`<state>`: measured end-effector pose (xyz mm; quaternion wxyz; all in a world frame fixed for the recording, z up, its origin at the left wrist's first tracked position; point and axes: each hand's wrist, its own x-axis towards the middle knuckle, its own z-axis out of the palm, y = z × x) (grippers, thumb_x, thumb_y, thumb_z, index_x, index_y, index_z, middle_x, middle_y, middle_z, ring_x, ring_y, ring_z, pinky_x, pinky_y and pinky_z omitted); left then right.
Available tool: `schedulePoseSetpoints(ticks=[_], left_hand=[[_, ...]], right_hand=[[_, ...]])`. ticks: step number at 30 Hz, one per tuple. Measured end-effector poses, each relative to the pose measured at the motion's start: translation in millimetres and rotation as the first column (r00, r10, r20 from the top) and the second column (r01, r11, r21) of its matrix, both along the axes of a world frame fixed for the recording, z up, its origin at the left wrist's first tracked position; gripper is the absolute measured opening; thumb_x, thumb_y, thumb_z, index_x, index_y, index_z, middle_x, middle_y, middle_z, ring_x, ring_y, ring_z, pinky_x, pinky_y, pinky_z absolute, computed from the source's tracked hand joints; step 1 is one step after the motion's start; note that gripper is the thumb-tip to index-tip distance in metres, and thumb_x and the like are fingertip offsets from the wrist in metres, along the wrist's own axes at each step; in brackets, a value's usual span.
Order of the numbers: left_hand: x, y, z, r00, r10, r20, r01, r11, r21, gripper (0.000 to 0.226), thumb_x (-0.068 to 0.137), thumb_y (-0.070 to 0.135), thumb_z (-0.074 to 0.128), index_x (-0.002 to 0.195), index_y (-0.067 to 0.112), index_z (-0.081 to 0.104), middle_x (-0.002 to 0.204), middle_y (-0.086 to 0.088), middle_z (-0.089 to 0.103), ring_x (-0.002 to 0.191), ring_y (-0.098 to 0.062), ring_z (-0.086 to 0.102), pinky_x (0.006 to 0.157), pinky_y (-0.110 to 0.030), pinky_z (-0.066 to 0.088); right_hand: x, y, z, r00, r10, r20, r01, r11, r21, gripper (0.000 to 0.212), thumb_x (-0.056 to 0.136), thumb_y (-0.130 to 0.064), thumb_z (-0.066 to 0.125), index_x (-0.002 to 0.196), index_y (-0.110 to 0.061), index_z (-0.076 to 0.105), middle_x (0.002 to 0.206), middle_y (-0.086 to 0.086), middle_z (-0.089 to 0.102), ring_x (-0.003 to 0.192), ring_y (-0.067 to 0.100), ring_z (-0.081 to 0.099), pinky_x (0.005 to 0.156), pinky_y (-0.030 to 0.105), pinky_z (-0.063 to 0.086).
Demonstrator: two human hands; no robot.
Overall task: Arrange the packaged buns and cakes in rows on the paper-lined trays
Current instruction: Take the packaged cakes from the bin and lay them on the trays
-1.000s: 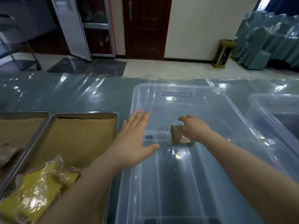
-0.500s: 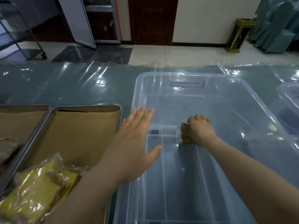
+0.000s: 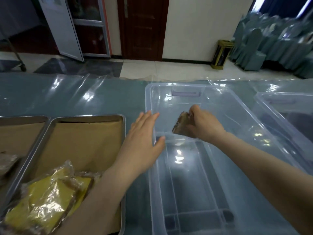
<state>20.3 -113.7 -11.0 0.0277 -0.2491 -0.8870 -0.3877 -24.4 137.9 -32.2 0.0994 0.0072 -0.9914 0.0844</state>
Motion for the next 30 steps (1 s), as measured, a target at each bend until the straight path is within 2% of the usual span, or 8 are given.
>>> schedulePoseSetpoints(ticks=[4,10,14,18,23,25,27,30], left_hand=[[11.0,-50.7,1.4,1.000,0.015,0.003,-0.015,0.999,0.032,0.066,0.092,0.036,0.051,0.147,0.035,0.015,0.156,0.014,0.006,0.135,0.006,-0.007,0.111,-0.022,0.000],[30.3,-169.7,6.6,0.999,0.027,-0.043,-0.022,0.995,0.098,0.067,0.090,0.033,0.057,0.146,0.029,0.020,0.155,0.010,0.016,0.141,-0.002,0.005,0.109,-0.019,0.008],[50.5,-265.9,4.4,0.998,-0.024,0.061,0.003,0.944,0.331,0.064,0.084,0.046,0.060,0.138,0.044,0.026,0.137,0.031,0.033,0.123,0.016,0.032,0.095,-0.004,0.028],[69.5,-351.0,-18.9,0.965,0.067,0.255,-0.212,0.769,0.602,0.038,0.080,0.043,0.062,0.116,0.044,0.048,0.107,0.017,0.064,0.097,0.000,0.062,0.075,-0.012,0.047],[82.4,-440.3,-54.7,0.888,0.186,0.420,-0.424,0.686,0.592,0.024,0.087,0.008,0.062,0.105,0.023,0.066,0.080,0.008,0.072,0.071,-0.012,0.068,0.060,-0.016,0.049],[83.0,-466.4,-72.8,0.849,0.212,0.483,-0.495,0.637,0.591,0.017,0.087,0.005,0.060,0.100,0.015,0.066,0.074,0.006,0.071,0.064,-0.015,0.067,0.057,-0.016,0.048],[84.8,-487.8,-92.7,0.799,0.244,0.550,-0.578,0.565,0.589,0.009,0.089,0.007,0.059,0.091,0.014,0.065,0.072,0.005,0.069,0.063,-0.017,0.068,0.057,-0.017,0.049],[88.8,-512.3,-117.5,0.714,0.262,0.649,-0.682,0.467,0.563,0.011,0.090,0.009,0.058,0.084,0.015,0.066,0.073,0.001,0.071,0.064,-0.016,0.069,0.059,-0.018,0.053]], right_hand=[[32.8,-57.6,58.4,0.990,0.004,-0.141,-0.040,0.968,-0.247,0.046,0.080,-0.032,0.069,0.100,-0.028,0.028,0.082,-0.009,0.048,0.069,0.015,0.049,0.054,0.031,0.035],[73.7,-199.6,113.6,0.936,0.031,-0.350,-0.142,0.945,-0.295,0.052,0.077,-0.034,0.072,0.108,-0.029,0.031,0.090,-0.009,0.050,0.075,0.015,0.051,0.060,0.027,0.036],[84.8,-318.1,103.4,0.947,0.166,-0.276,-0.244,0.929,-0.279,0.053,0.074,-0.037,0.074,0.105,-0.031,0.032,0.082,-0.025,0.042,0.073,-0.011,0.049,0.057,0.008,0.034],[87.4,-413.4,65.6,0.942,0.281,-0.184,-0.330,0.877,-0.349,0.053,0.071,-0.045,0.074,0.103,-0.037,0.032,0.079,-0.026,0.046,0.068,-0.006,0.048,0.058,0.014,0.035],[91.5,-507.5,10.1,0.918,0.396,-0.021,-0.360,0.809,-0.464,0.056,0.073,-0.049,0.071,0.116,-0.037,0.036,0.091,-0.026,0.052,0.087,0.006,0.057,0.070,0.025,0.049],[91.4,-537.3,-11.9,0.918,0.395,0.012,-0.337,0.797,-0.501,0.058,0.076,-0.049,0.070,0.120,-0.041,0.033,0.107,-0.019,0.056,0.097,0.008,0.057,0.077,0.024,0.050],[90.6,-560.1,-33.1,0.920,0.392,0.009,-0.334,0.795,-0.506,0.064,0.078,-0.045,0.069,0.128,-0.039,0.030,0.126,-0.010,0.053,0.114,0.012,0.053,0.092,0.034,0.048],[89.6,-582.6,-65.2,0.939,0.338,0.062,-0.271,0.840,-0.471,0.071,0.079,-0.043,0.070,0.137,-0.032,0.029,0.135,-0.004,0.048,0.124,0.017,0.045,0.102,0.039,0.040]])
